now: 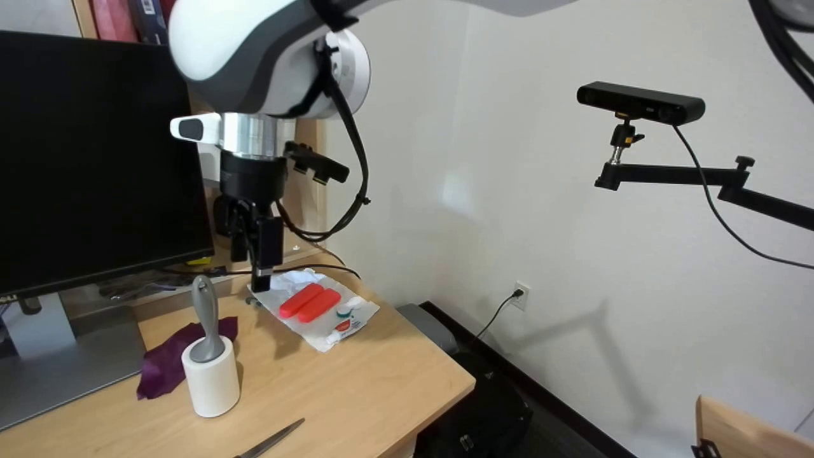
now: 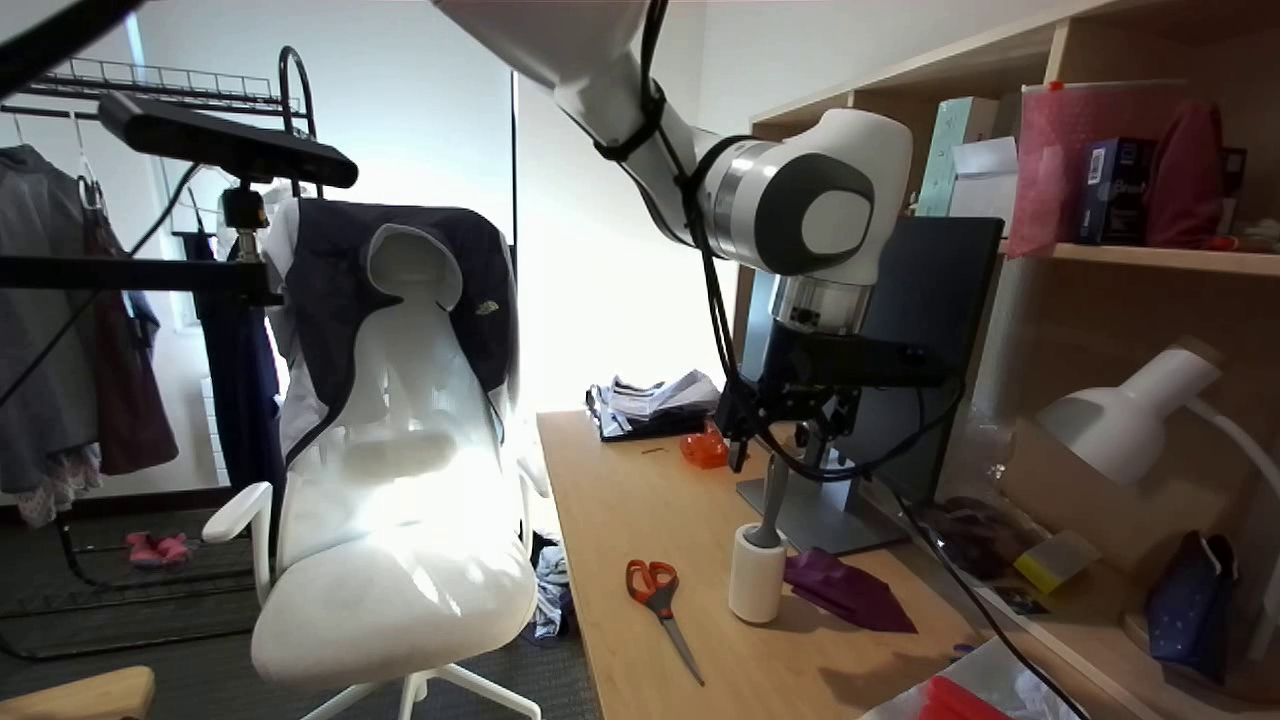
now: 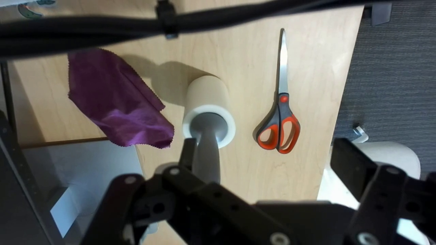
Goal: Move the lint roller away from you
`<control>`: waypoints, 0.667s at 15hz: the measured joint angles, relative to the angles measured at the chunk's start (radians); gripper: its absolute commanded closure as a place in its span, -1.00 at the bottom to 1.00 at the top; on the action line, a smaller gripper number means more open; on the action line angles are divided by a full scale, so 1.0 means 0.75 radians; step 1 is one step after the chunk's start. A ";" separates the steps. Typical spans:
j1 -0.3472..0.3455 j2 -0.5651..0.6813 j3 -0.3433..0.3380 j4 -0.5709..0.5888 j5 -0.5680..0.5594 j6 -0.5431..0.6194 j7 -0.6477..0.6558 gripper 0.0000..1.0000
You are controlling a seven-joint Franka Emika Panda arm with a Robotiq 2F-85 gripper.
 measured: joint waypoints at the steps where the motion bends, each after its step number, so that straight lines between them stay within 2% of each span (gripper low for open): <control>1: 0.001 0.000 0.000 0.000 0.000 -0.001 0.000 -1.00; 10: 0.001 0.005 0.018 0.000 -0.002 0.013 -0.080 -1.00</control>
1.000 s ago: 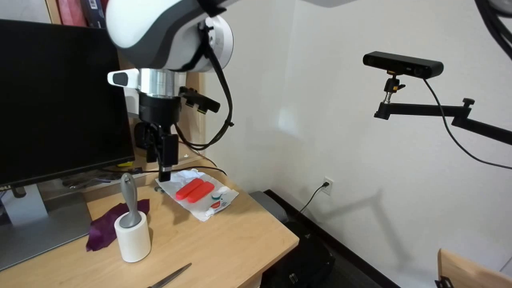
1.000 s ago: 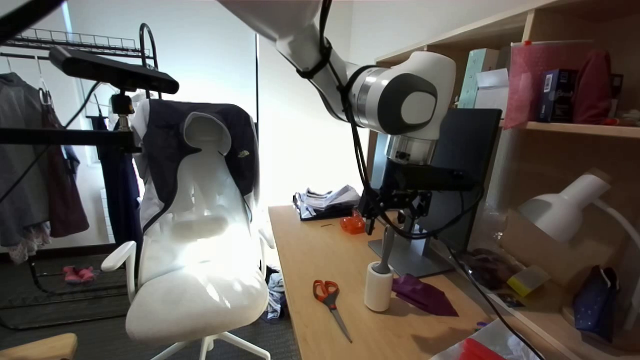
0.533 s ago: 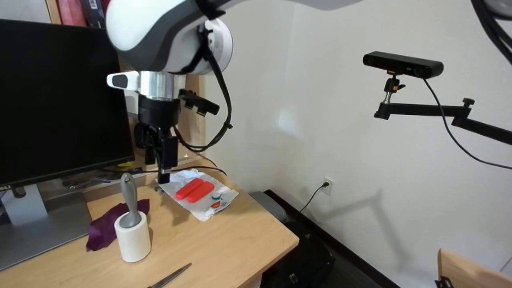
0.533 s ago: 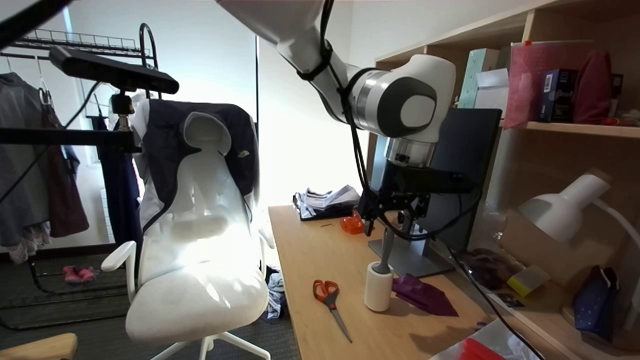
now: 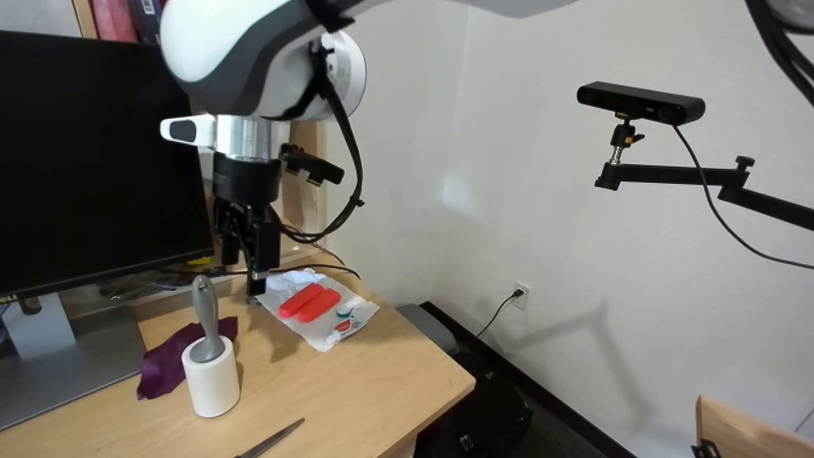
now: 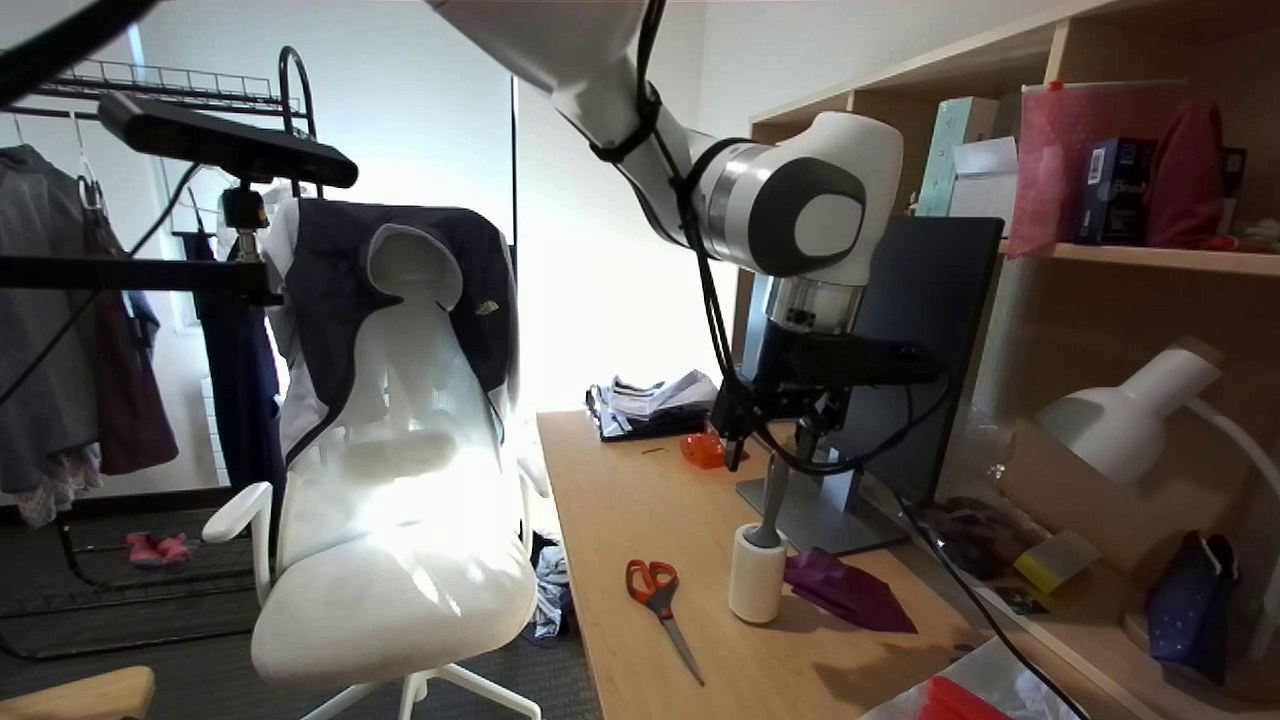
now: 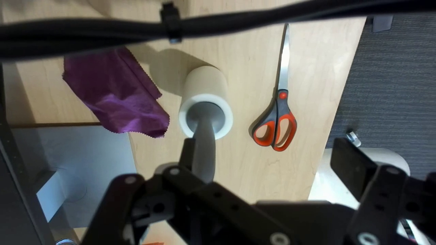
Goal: Move the lint roller away from you
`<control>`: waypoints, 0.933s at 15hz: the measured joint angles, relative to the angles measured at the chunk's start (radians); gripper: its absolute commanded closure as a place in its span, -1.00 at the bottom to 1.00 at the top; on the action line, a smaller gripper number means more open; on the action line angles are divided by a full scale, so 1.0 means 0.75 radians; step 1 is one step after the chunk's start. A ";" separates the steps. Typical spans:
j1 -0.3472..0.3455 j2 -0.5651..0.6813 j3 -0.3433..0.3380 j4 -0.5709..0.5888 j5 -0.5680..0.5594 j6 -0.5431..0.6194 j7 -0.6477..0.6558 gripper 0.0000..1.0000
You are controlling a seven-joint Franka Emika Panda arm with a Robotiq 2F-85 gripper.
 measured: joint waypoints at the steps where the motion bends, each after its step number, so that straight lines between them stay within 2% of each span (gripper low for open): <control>1: 0.000 0.000 -0.001 0.000 -0.002 0.000 -0.016 -1.00; 9: 0.000 0.002 -0.004 0.000 -0.011 -0.023 -0.234 -1.00; 14: 0.003 0.002 -0.006 0.000 -0.010 -0.025 -0.237 -1.00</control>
